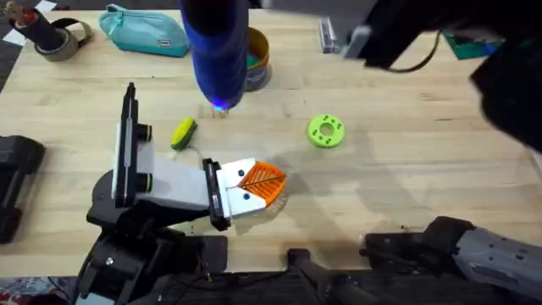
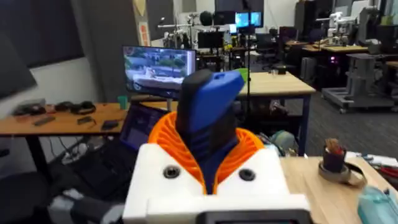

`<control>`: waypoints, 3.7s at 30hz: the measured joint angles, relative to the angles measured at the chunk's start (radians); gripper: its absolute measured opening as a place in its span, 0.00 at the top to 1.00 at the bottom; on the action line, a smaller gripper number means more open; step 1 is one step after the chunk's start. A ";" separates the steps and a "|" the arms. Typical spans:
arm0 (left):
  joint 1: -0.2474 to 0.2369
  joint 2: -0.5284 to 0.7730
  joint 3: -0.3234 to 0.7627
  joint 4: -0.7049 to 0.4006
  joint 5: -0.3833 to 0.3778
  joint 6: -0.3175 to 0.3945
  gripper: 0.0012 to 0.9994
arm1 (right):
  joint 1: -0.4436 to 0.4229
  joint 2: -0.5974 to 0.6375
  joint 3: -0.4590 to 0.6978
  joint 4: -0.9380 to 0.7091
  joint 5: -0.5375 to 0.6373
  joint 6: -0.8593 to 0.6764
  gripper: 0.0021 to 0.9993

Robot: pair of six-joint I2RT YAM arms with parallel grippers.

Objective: Pick up the gripper from the table and insert it into the empty holder that is missing its gripper. Then pick up a screw, insert it into the mounting hole, and use the screwdriver to tighten it. Finally, clean up the table by picking up the vegetable and placing it into the bucket.

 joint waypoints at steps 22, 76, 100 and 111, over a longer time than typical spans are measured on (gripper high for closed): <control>0.000 0.000 0.000 0.000 0.000 0.000 0.99 | 0.000 0.000 0.067 -0.019 -0.259 0.008 0.96; 0.000 0.000 0.000 0.000 0.000 0.000 0.99 | 0.071 -0.002 -0.316 0.246 -0.139 -0.044 0.96; 0.000 0.000 0.000 0.000 0.000 0.000 0.99 | 0.071 -0.002 -0.317 0.254 -0.135 -0.071 0.96; 0.000 0.000 0.000 0.000 0.000 0.000 0.99 | 0.071 -0.002 -0.318 0.231 -0.135 -0.075 0.96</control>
